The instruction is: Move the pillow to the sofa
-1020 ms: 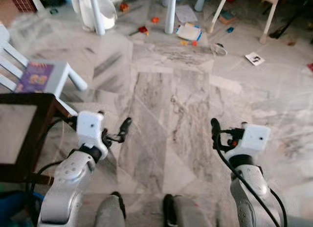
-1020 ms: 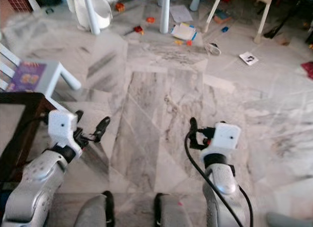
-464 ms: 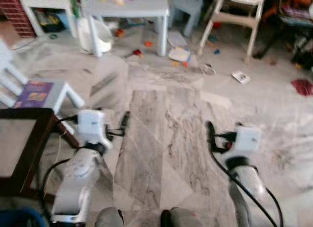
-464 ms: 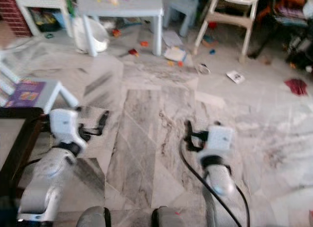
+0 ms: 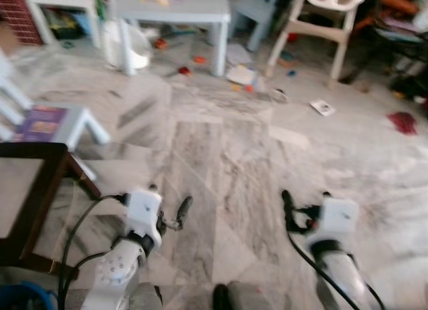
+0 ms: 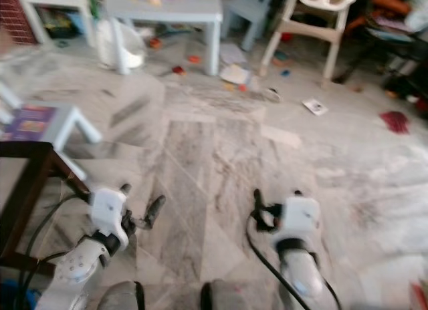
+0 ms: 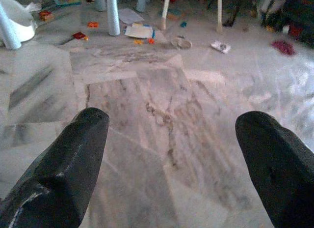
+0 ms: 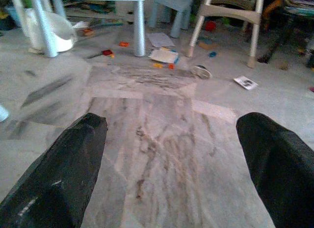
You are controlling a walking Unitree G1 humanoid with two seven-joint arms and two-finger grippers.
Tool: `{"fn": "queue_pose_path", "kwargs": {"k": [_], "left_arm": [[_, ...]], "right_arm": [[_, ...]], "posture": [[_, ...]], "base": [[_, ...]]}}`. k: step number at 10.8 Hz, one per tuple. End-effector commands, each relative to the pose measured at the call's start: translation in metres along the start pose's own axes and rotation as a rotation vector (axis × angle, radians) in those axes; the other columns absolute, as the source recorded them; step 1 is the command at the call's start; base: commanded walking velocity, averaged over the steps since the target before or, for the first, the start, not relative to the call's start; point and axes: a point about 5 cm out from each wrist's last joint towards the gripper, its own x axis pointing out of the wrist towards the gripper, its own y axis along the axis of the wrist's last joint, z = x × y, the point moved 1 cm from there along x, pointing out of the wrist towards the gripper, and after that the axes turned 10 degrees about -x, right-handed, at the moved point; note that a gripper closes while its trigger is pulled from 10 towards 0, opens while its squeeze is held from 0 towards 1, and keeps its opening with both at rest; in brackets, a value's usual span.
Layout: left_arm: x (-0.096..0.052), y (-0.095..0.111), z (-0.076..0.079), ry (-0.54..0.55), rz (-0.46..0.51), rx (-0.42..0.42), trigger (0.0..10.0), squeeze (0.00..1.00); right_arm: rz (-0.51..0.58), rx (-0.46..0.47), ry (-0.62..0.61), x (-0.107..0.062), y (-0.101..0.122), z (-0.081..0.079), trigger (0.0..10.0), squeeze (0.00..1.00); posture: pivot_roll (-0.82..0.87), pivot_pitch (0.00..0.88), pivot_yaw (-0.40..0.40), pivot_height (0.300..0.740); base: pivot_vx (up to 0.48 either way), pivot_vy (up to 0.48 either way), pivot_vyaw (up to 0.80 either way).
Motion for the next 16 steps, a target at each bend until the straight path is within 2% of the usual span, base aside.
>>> {"fn": "queue_pose_path", "kwargs": {"k": [1, 2, 3, 4, 5, 6, 7, 8, 9, 10, 12, 15, 16], "left_arm": [[-0.007, 0.008, -0.012, 0.041, 0.029, 0.016, 10.0, 0.0], [-0.012, 0.014, -0.019, 0.098, 0.05, -0.014, 10.0, 0.0], [-0.01, 0.031, -0.013, 0.134, 0.116, -0.052, 10.0, 0.0], [-0.001, 0.023, -0.005, 0.118, 0.122, -0.03, 10.0, 0.0], [0.003, 0.019, -0.013, 0.148, 0.118, 0.053, 10.0, 0.0], [0.004, 0.037, -0.019, 0.189, 0.141, -0.044, 10.0, 0.0], [0.008, 0.036, -0.016, 0.119, 0.143, 0.051, 10.0, 0.0], [0.012, 0.023, -0.027, 0.211, 0.099, 0.002, 10.0, 0.0], [0.013, 0.032, -0.027, 0.207, 0.144, 0.006, 10.0, 0.0], [0.015, 0.033, -0.032, 0.236, 0.143, -0.037, 10.0, 0.0], [0.018, 0.031, -0.024, 0.168, 0.129, -0.029, 10.0, 0.0], [0.027, 0.029, -0.015, 0.128, 0.116, -0.044, 10.0, 0.0], [0.029, 0.03, -0.011, 0.109, 0.122, -0.046, 10.0, 0.0]], "right_arm": [[0.004, -0.016, -0.005, 0.0, 0.0, 0.002, 10.0, 0.0], [-0.009, -0.014, -0.032, -0.005, -0.002, 0.006, 10.0, 0.0], [0.004, 0.01, -0.015, -0.003, 0.008, 0.002, 10.0, 0.0], [0.041, -0.013, 0.014, 0.004, 0.004, -0.003, 10.0, 0.0], [0.039, -0.127, 0.01, 0.005, -0.003, 0.001, 10.0, 0.0], [0.013, -0.005, -0.066, 0.009, 0.004, 0.016, 10.0, 0.0], [0.025, -0.081, -0.005, 0.01, 0.001, 0.014, 10.0, 0.0], [-0.014, -0.062, -0.056, 0.013, -0.011, 0.022, 10.0, 0.0], [0.0, -0.057, -0.076, 0.015, -0.009, 0.024, 10.0, 0.0], [-0.016, -0.04, -0.078, 0.017, -0.013, 0.019, 10.0, 0.0], [-0.02, -0.032, -0.046, 0.012, -0.015, 0.008, 10.0, 0.0], [-0.032, -0.061, -0.097, 0.007, -0.021, 0.021, 10.0, 0.0], [-0.008, -0.074, -0.09, 0.014, -0.014, 0.024, 10.0, 0.0]], "posture": [[-0.03, 0.155, -0.079, 0.74], [-0.02, 0.127, -0.093, 0.74], [-0.02, 0.123, -0.093, 0.74], [-0.02, 0.17, -0.088, 0.74], [0.0, 0.134, -0.093, 0.74], [0.01, 0.105, -0.084, 0.74], [0.0, 0.088, -0.05, 0.74], [0.01, 0.073, -0.04, 0.74], [0.01, 0.077, -0.035, 0.74], [0.01, 0.1, -0.037, 0.74], [-0.02, 0.112, -0.041, 0.74], [-0.05, 0.117, -0.031, 0.74], [-0.05, 0.125, -0.033, 0.74]], "base": [[0.0, 0.0, 0.0], [0.0, 0.0, 0.0], [0.0, 0.0, 0.0], [0.0, 0.0, 0.0], [0.0, 0.0, 0.0], [0.0, 0.0, 0.0], [0.0, 0.0, -0.47], [0.0, 0.0, -0.8], [0.0, 0.0, -0.8], [0.0, 0.281, -0.8], [0.0, 0.375, -0.8], [0.09, 0.293, -0.8], [0.281, 0.3, -0.79]]}}
